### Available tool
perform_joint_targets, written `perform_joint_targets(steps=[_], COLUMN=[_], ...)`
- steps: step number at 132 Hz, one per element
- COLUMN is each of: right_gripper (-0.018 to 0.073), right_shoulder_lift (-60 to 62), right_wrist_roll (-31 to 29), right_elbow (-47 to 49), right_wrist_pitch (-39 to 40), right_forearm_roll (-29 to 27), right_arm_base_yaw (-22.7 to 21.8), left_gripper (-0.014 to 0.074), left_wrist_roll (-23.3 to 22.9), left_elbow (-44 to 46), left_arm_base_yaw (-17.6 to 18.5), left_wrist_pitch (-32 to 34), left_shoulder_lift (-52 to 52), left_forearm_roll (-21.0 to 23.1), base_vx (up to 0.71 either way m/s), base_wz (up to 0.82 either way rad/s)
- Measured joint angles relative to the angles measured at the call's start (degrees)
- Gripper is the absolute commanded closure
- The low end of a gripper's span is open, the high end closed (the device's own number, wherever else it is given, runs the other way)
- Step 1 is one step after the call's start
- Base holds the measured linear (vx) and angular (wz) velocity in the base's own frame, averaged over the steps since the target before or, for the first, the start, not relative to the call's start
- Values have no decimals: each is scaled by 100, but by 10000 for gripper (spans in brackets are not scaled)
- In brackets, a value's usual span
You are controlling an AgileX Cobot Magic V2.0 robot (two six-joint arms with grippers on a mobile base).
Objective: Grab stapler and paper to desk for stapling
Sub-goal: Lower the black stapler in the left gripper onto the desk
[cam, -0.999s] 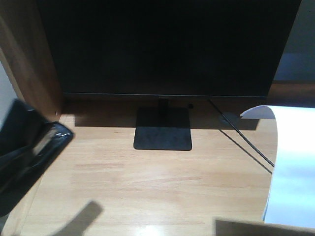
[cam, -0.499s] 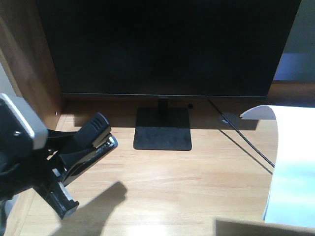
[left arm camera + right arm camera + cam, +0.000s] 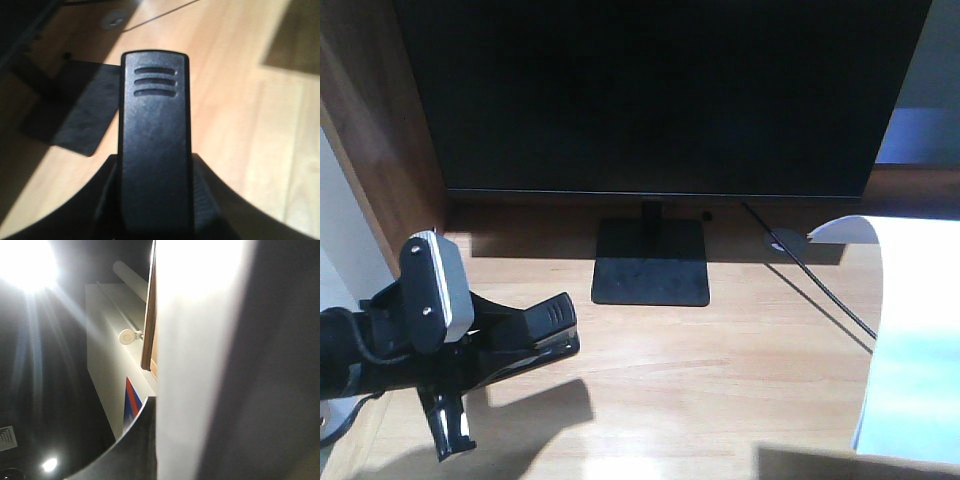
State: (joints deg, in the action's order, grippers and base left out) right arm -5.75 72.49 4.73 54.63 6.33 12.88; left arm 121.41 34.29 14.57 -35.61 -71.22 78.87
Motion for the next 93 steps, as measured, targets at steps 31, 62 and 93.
perform_joint_targets(steps=[31,62,93], right_gripper=[561,561,561], right_shoulder_lift=[0,0,0], right_wrist_roll=[0,0,0], right_elbow=[0,0,0], right_wrist_pitch=[0,0,0], right_forearm_roll=[0,0,0], right_arm_base_yaw=[0,0,0], left_gripper=[603,603,603], left_wrist_roll=[39,39,39], left_elbow=[769,1667,2193], left_arm_base_yaw=[-361,-372,-264], left_wrist_pitch=[-1409,-2143,-2159], left_shoulder_lift=[-1301,-2525,-3296], left_forearm_roll=[-1,-414,-737], base_vx=[0,0,0], base_wz=[0,0,0])
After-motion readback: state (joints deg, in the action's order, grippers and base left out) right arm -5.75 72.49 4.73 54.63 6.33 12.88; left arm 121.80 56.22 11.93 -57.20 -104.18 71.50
